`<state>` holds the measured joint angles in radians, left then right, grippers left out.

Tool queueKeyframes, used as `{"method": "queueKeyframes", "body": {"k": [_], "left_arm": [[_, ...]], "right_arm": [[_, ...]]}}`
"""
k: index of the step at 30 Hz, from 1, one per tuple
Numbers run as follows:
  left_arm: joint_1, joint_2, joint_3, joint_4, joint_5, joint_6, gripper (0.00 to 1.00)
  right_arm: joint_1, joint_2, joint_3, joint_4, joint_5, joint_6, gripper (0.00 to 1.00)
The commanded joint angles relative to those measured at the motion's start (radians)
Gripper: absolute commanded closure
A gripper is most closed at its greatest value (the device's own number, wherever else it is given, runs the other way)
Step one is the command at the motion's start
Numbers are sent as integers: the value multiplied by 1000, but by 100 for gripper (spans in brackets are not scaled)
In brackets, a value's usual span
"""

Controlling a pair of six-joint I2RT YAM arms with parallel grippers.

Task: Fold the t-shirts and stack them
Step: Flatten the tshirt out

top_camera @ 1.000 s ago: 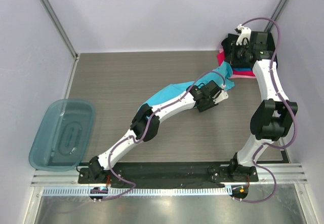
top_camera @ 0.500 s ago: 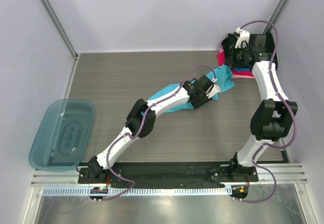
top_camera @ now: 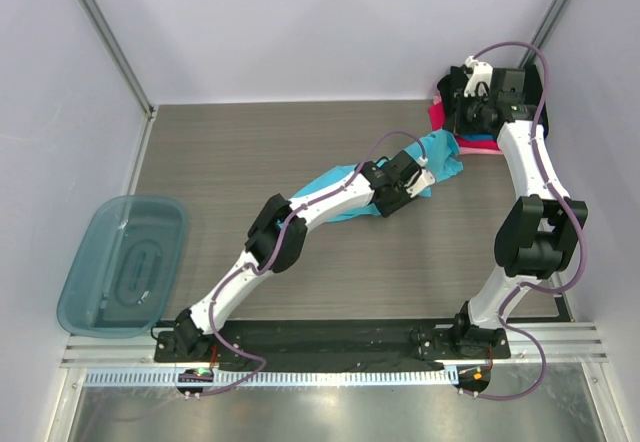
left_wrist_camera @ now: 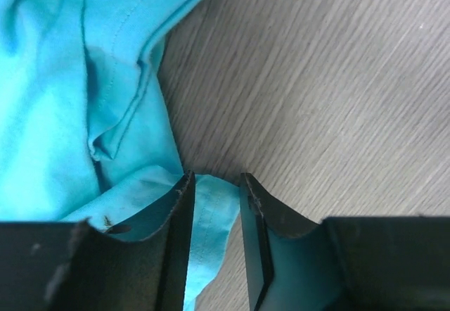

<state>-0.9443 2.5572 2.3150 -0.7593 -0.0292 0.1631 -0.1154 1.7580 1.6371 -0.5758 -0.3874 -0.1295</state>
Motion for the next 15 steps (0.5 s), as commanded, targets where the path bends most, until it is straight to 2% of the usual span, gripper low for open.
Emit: {"method": "queueKeyframes", "body": {"k": [1,7,15], "left_arm": [[-20,-6,-42,-104,15,-10,67],[-30,-68,-124,-115,9,-37,66],[-16,-31,-129,-126,66,1,63]], "right_arm": [[-4,-51,-13,19,-10,-13,99],[-4,-46,-10,27,-16,-10,99],[-4,-51,-5,36,-25,2,99]]}}
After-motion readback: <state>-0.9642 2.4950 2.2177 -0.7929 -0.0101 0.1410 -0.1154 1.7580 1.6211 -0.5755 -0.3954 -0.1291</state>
